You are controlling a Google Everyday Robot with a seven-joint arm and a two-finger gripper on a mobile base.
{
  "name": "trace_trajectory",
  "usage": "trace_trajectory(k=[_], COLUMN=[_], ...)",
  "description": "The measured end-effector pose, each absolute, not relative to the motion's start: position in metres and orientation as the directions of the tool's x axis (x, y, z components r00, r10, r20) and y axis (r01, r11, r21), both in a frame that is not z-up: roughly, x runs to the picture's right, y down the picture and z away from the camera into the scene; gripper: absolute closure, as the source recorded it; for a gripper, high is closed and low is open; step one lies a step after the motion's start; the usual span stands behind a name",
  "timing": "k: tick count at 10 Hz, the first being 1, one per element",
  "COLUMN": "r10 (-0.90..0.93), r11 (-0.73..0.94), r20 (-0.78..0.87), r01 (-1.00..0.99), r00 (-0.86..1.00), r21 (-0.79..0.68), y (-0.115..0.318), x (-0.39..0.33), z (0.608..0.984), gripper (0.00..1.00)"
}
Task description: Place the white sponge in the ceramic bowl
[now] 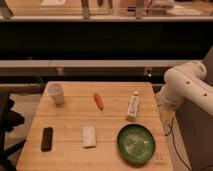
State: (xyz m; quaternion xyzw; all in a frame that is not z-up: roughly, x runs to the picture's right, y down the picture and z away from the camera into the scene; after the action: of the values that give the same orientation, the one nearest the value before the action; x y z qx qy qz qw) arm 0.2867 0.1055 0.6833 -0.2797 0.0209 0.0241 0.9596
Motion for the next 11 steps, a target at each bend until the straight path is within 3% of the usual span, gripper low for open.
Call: trace_trajectory(k=[11], r10=[0.011], r11=[0.841], r20=[-0.055], r01=[-0.039], r00=[0.998], r21=[-0.540], y=[0.107], x=[0.269], z=[0.683], gripper=[0.20])
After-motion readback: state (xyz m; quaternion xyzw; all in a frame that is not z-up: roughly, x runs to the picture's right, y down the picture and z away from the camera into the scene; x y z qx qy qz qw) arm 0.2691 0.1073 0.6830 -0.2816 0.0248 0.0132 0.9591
